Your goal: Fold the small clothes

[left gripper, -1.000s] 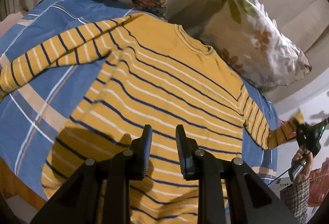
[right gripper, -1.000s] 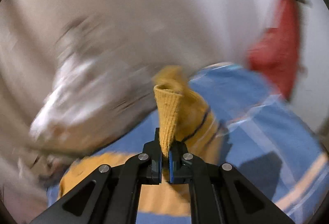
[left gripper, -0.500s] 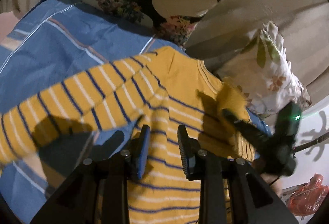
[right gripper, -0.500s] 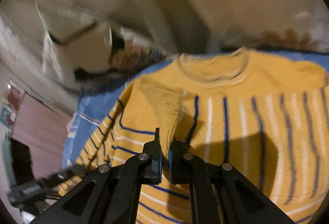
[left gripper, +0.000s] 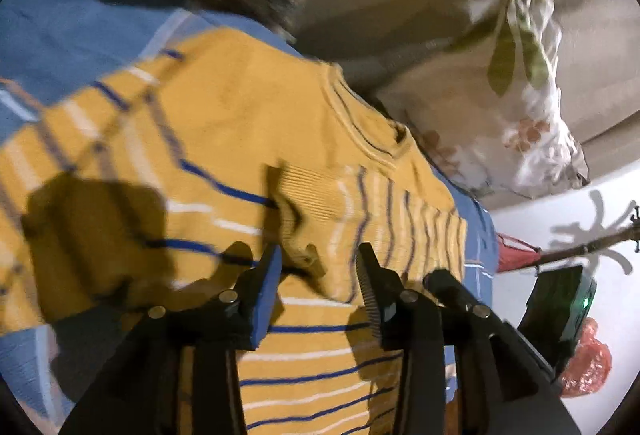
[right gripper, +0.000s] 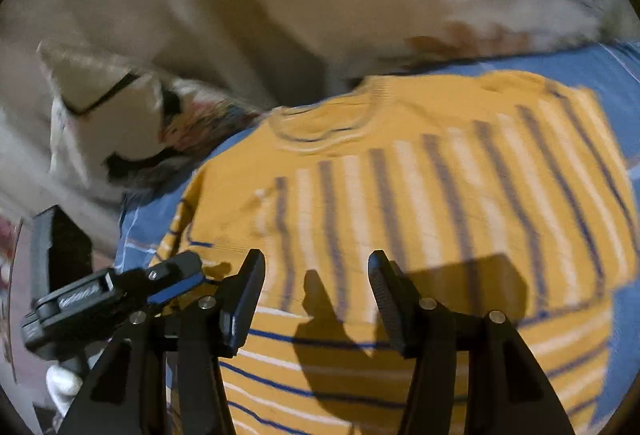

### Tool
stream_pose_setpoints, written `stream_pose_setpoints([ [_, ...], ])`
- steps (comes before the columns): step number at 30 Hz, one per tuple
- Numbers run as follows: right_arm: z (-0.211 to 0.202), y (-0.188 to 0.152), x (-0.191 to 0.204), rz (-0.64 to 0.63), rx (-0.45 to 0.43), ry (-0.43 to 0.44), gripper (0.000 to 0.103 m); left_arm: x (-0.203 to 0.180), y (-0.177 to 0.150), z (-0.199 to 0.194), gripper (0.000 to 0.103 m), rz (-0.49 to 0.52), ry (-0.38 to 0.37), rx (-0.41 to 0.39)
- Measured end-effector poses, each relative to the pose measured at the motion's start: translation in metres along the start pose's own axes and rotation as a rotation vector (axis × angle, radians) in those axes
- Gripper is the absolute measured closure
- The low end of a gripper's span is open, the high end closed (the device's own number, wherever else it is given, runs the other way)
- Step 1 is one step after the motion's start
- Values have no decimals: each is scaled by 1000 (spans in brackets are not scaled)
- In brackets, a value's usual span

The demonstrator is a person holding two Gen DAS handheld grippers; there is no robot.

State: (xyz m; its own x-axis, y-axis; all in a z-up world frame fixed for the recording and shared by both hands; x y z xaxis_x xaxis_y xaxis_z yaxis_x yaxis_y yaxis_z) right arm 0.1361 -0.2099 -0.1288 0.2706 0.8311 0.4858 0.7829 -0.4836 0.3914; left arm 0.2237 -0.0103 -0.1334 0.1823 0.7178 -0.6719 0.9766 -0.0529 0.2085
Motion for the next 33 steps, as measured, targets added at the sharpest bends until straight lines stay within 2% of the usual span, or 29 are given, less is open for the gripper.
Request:
stream_pose_setpoints([
  [3, -17, -4, -23, 41, -23, -43, 45, -1, 0, 21, 60, 8, 29, 29],
  [5, -28, -6, -37, 71, -40, -67, 45, 1, 1, 36, 63, -1, 49, 65],
  [6, -34, -7, -43, 86, -47, -74, 45, 0, 1, 41, 84, 0, 48, 76],
  [7, -37, -8, -47, 98, -54, -78, 45, 1, 2, 42, 100, 0, 44, 83],
  [10, -48, -9, -56, 133, -72, -64, 45, 1, 4, 30, 99, -13, 31, 64],
  [12, -55, -11, -62, 174, -77, -18, 45, 2, 7, 12, 99, -13, 34, 26],
  [16, -50, -17, -72, 281, -69, 81, 45, 21, 22, -25, 99, 1, 106, -60],
  [18, -43, -17, -79, 320, -59, 86, 45, 35, 28, -25, 99, -9, 135, -51],
  [22, -41, -7, -96, 363, -90, 18, 45, 59, 25, -7, 98, -33, 189, -11],
  [26, -65, 10, -98, 324, -157, -11, 45, 65, 23, -2, 98, -16, 187, -21],
  [29, -74, 28, -116, 319, -188, -98, 42, 64, 23, 0, 97, 8, 201, -23],
  [33, -49, 52, -145, 285, -148, -273, 40, 63, 24, 1, 97, 43, 223, -28],
])
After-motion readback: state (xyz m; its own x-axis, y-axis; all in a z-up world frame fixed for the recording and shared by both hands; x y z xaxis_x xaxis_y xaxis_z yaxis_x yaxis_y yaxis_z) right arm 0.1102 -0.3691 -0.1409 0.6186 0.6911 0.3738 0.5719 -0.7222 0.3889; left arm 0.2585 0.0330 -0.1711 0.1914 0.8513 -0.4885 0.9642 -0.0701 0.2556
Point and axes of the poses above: each gripper's, at about its wrist camera, not at the fingertips, and z roughly the way its jaws point, x to its left, y to its top, the point moved 7 cm from there along z, roughly the way its jaws point, and after that the axes turned 3 degrees about x, right-handed, at the moved point
